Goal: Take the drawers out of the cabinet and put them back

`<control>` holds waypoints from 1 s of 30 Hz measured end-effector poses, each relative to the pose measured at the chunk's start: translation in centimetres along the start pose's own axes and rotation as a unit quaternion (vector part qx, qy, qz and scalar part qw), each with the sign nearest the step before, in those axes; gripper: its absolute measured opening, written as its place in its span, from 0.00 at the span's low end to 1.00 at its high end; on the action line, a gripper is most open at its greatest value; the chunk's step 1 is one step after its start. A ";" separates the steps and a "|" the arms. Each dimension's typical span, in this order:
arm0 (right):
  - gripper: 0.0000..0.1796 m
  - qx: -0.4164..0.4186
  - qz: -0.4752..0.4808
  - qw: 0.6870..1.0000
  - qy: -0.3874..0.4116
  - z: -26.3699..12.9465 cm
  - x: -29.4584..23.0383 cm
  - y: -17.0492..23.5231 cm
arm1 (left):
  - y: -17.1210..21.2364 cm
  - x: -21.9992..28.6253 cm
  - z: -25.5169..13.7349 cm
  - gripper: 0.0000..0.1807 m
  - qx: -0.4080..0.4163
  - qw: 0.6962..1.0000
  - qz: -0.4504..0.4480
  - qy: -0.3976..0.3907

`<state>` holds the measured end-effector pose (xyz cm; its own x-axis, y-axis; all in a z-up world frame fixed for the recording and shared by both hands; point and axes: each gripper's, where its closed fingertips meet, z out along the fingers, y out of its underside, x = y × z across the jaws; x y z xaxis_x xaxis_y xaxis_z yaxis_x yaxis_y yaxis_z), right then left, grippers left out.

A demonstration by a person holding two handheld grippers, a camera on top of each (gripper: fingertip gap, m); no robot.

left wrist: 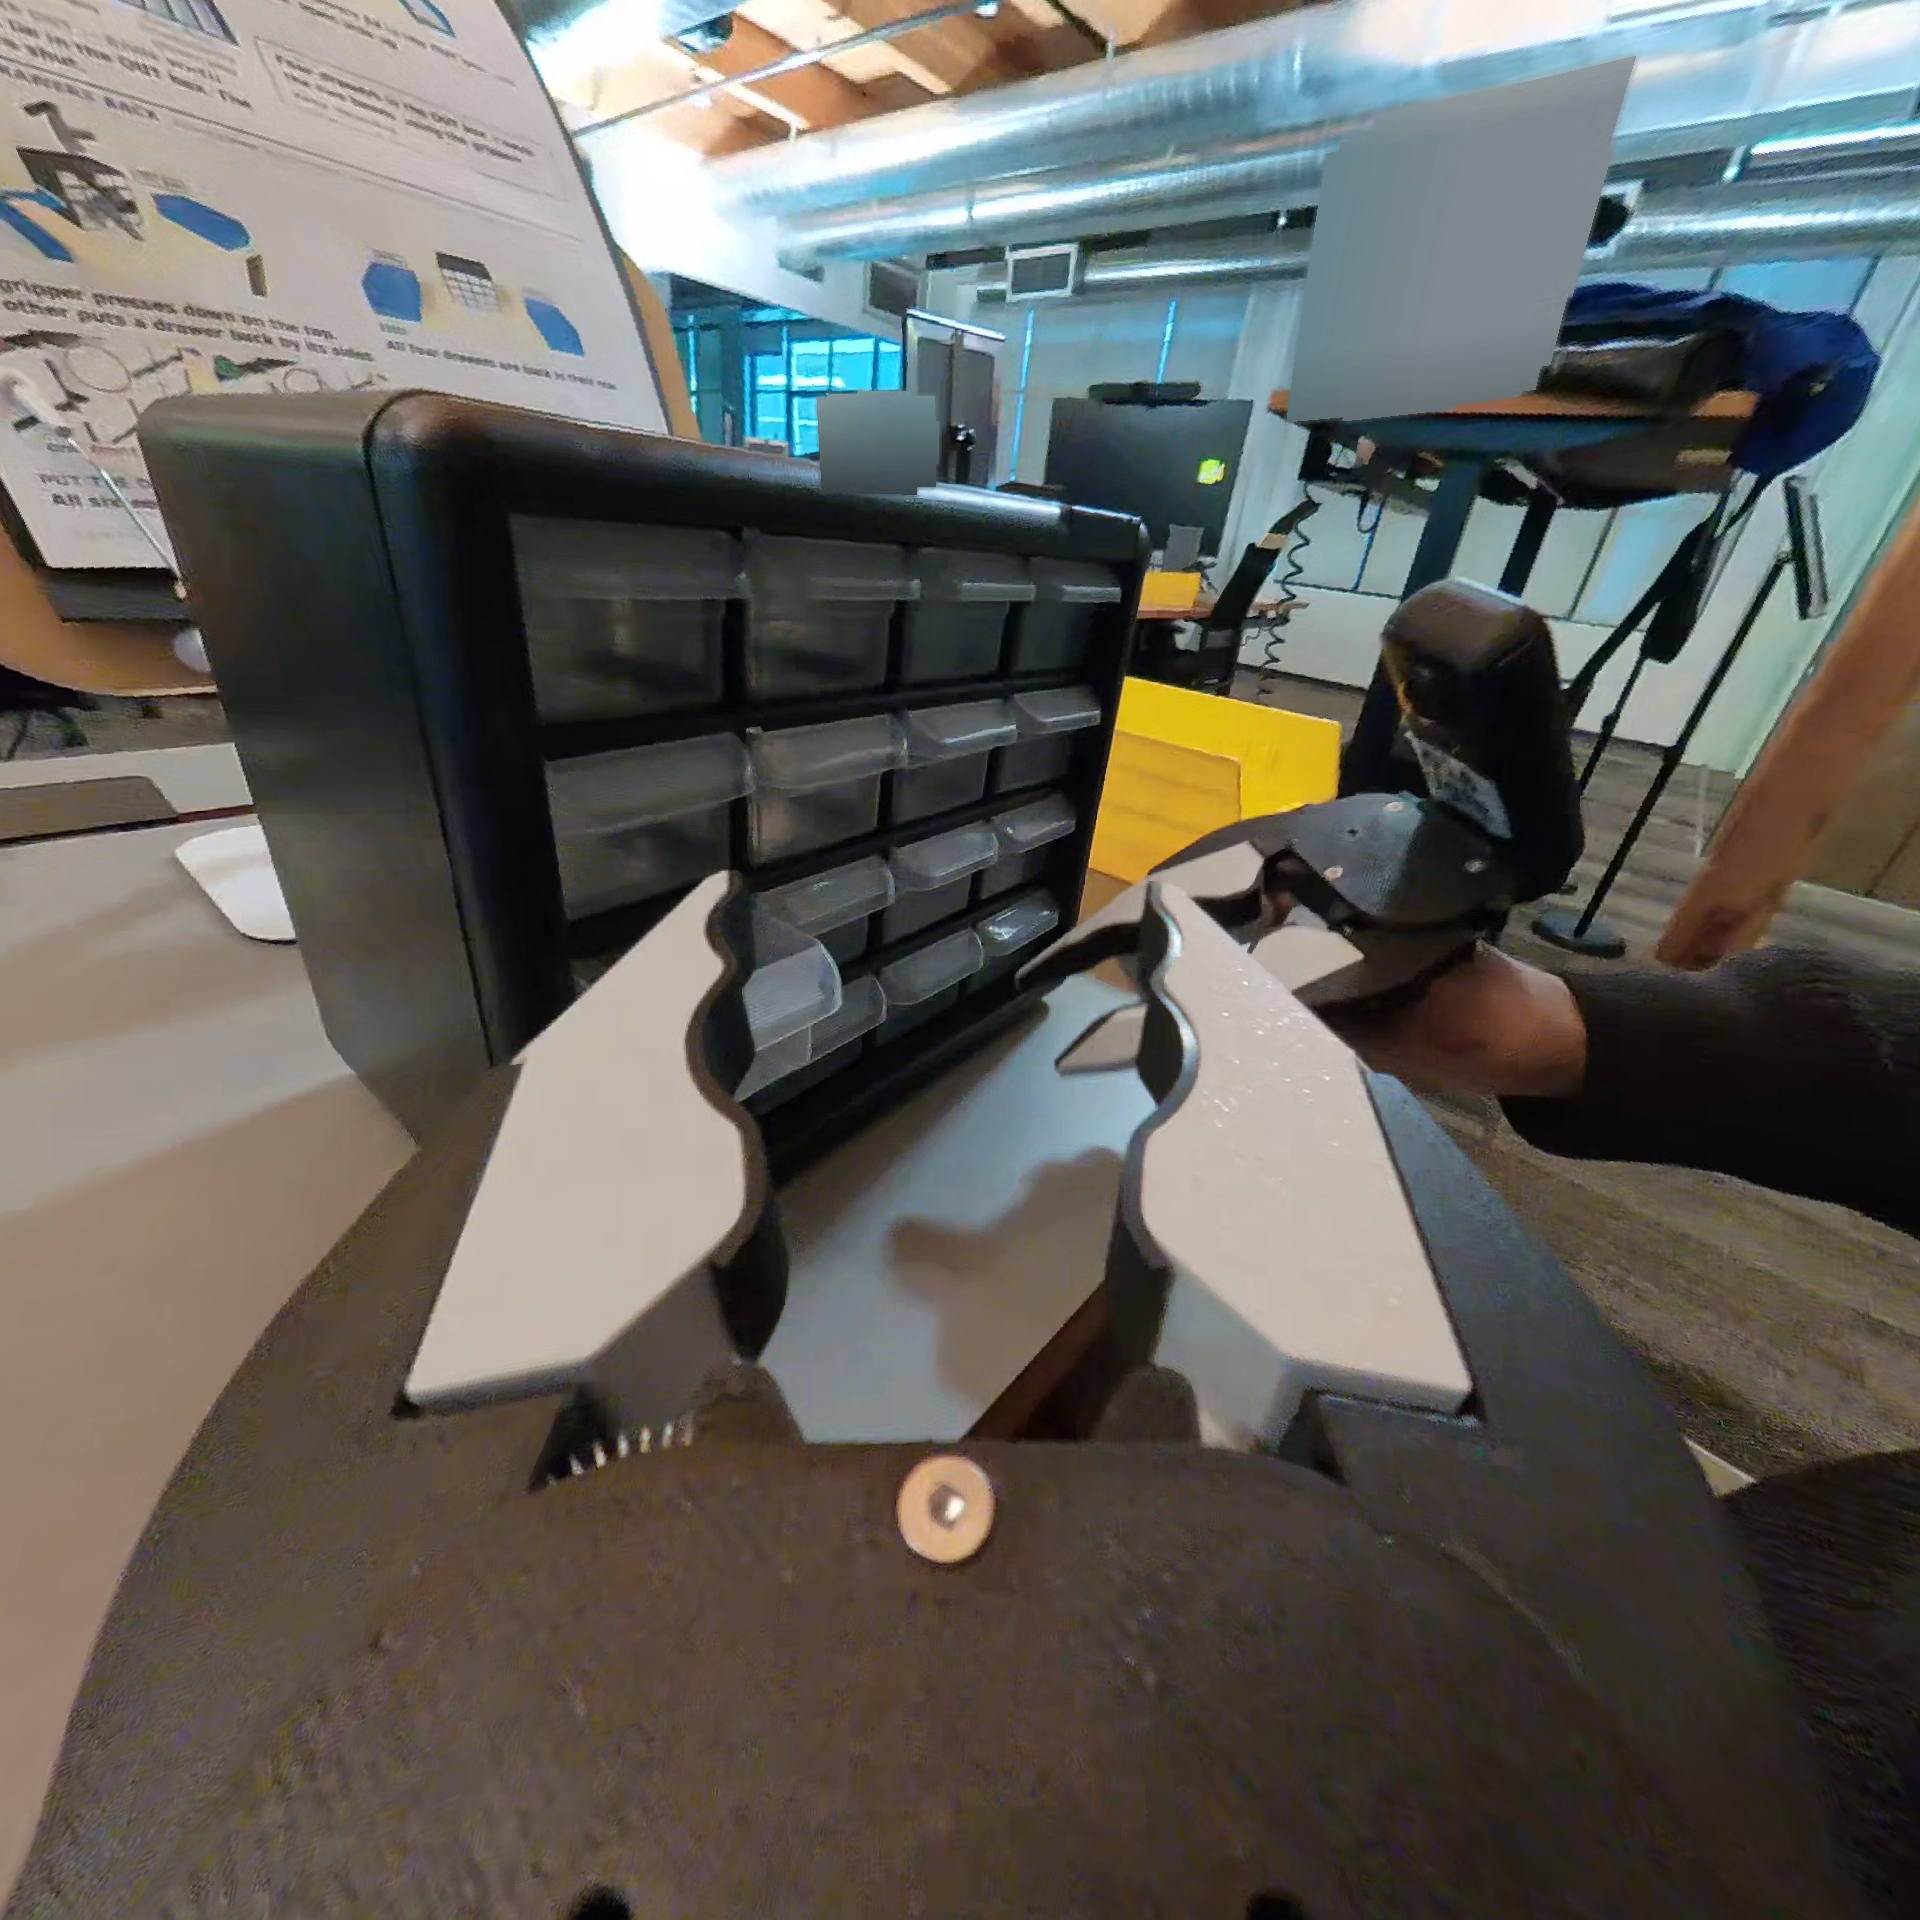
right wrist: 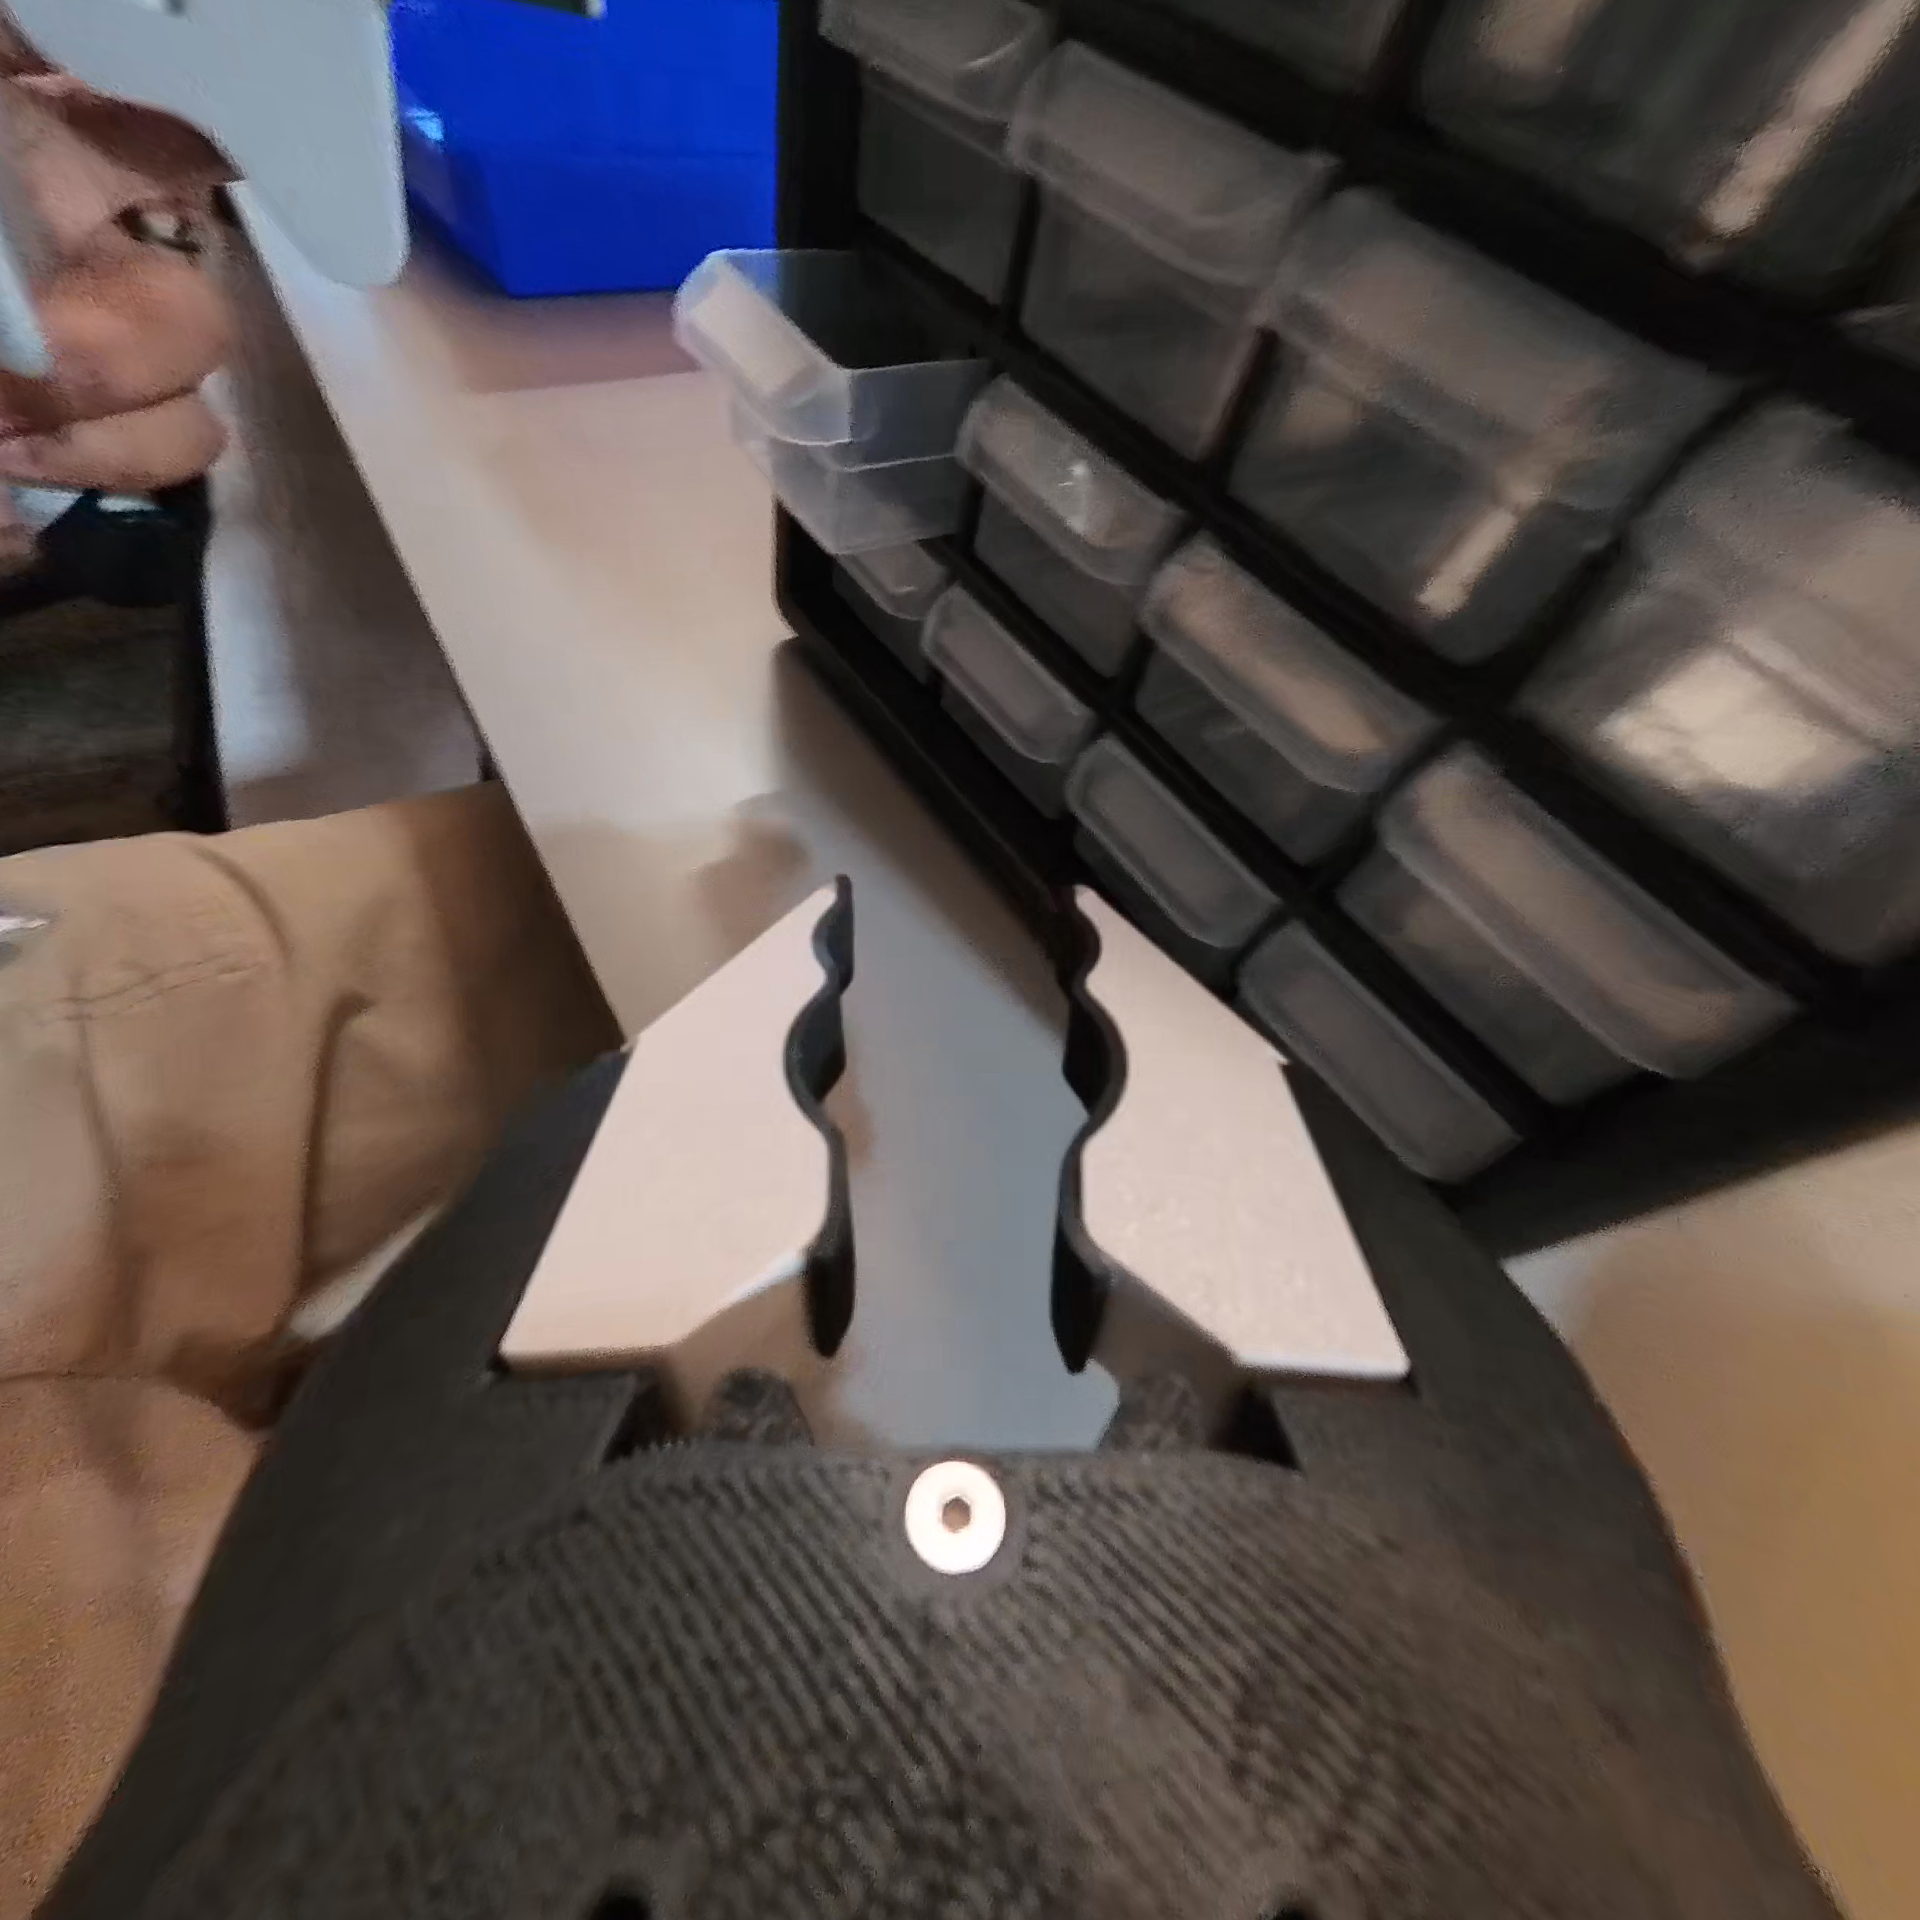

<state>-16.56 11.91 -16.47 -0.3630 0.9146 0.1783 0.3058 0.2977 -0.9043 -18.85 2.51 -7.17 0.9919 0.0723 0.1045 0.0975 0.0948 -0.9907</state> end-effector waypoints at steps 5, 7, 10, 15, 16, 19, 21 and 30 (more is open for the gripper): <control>0.19 0.056 0.006 0.998 0.011 -2.4 1.4 -1.7 | -0.8 -1.5 -0.5 0.44 0.016 0.995 0.064 -0.080; 0.20 0.062 -0.015 0.997 0.031 -3.1 2.4 -2.4 | -1.1 -3.2 -0.7 0.43 0.023 0.984 0.118 -0.129; 0.20 0.077 -0.026 0.994 0.076 -3.5 4.3 -3.5 | -1.9 -5.2 -1.3 0.43 0.019 0.949 0.265 -0.170; 0.18 0.134 0.029 0.990 0.038 -1.5 2.7 -5.8 | -3.5 -5.8 -1.8 0.36 0.075 0.948 0.267 -0.159; 0.18 0.150 0.030 0.988 0.017 -1.0 1.5 -6.7 | -3.4 -5.8 -1.6 0.37 0.065 0.953 0.255 -0.150; 0.20 0.127 -0.031 0.991 -0.010 0.5 -1.4 -7.1 | -2.4 -5.8 -1.3 0.37 0.043 0.968 0.210 -0.127; 0.22 0.121 -0.076 0.990 0.000 1.2 -2.6 -7.3 | -0.5 -5.7 -1.0 0.37 -0.008 0.977 0.189 -0.103; 0.21 0.071 -0.224 0.966 0.106 3.9 -2.2 -7.8 | 4.6 -6.8 -1.7 0.43 -0.119 0.984 0.087 -0.103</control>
<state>-21.60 6.50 -11.32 -0.2373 0.7430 0.6258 0.0302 0.6495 -0.7597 -24.97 0.79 -12.60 0.9600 0.2692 -0.0764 -0.0308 -0.1699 -0.9850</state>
